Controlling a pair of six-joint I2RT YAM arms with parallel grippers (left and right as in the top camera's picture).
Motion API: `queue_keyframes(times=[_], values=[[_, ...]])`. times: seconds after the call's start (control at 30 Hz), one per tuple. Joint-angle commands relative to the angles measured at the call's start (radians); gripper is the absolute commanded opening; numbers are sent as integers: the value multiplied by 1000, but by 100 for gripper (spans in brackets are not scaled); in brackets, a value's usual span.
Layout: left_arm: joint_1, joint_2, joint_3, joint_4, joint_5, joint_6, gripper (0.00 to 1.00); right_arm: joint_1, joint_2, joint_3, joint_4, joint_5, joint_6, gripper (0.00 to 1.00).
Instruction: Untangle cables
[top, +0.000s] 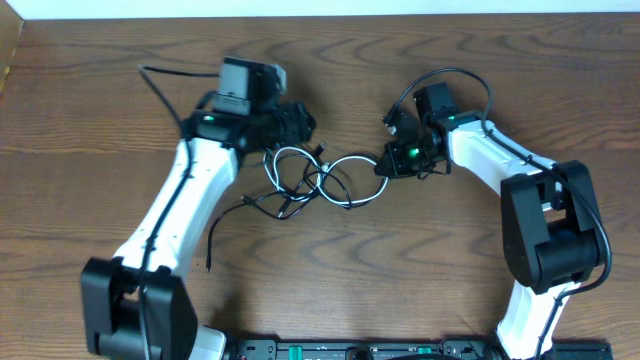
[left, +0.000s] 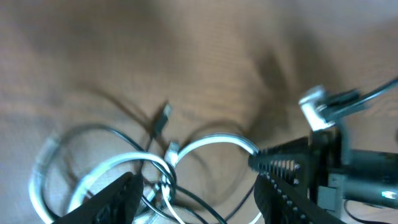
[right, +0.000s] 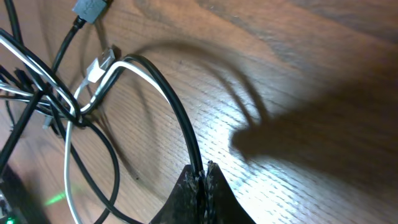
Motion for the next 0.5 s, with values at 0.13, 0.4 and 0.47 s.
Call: queue_keyframes(times=[0.13,0.4,0.47], values=[[-98,118,-3,-85,-154,-195,59,50,-16,11,-3,52,-24,1],[-162,167,-3,-116,-323,-283,59,62,-16,11,-3,52,-24,1],[-174,172,-4,-115,-383,-292,59,62,-16,11,-3,52,-24,1]])
